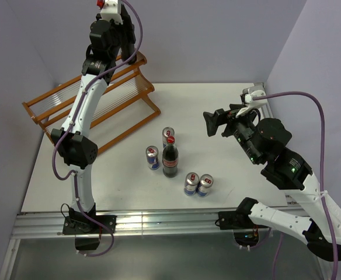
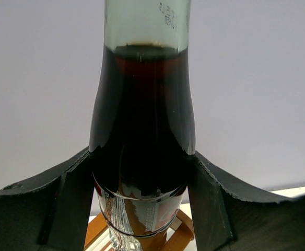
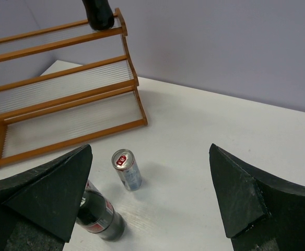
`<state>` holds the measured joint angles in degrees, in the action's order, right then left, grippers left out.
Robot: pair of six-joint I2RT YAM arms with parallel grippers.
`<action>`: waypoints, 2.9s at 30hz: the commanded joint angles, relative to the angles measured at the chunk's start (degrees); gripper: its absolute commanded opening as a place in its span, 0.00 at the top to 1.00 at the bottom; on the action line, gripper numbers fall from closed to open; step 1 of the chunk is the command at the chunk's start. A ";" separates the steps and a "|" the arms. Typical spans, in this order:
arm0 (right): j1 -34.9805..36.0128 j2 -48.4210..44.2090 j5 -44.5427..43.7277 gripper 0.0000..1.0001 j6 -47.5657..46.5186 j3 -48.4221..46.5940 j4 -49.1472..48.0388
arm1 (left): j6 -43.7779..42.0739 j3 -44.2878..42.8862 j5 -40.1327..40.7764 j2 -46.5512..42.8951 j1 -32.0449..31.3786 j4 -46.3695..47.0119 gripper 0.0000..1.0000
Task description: Place and organize the beverage onto the shelf
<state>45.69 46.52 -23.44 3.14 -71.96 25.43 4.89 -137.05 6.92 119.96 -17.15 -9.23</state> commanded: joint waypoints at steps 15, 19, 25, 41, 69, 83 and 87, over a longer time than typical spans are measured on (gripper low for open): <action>-0.43 0.59 1.73 0.00 0.20 -0.28 -0.21 | 0.65 1.79 2.31 -4.38 -0.87 2.29 0.01; -0.43 1.20 3.84 0.00 1.08 -0.37 0.32 | 0.65 6.26 1.35 -9.37 -0.87 4.47 0.00; -0.43 2.34 9.80 0.00 3.01 0.07 0.76 | 0.92 8.47 0.29 -12.73 -0.87 3.35 0.01; -0.34 10.33 34.51 0.07 2.67 6.39 -2.75 | 0.47 17.17 12.23 -29.61 -6.14 -7.54 0.00; 5.99 18.87 21.60 0.57 -2.52 18.35 -29.03 | 13.40 51.71 11.71 -56.76 -13.70 -20.73 0.00; 6.07 18.34 21.51 1.00 -6.83 9.75 -30.88 | 15.06 60.84 7.15 -61.07 -15.37 -15.12 0.00; 5.99 18.78 17.22 1.00 -8.58 3.07 -28.69 | 16.29 66.90 1.36 -61.95 -15.46 -7.21 0.00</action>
<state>51.53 67.48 -1.56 -2.70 -58.28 6.76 19.44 -72.95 13.65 58.94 -32.29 -24.51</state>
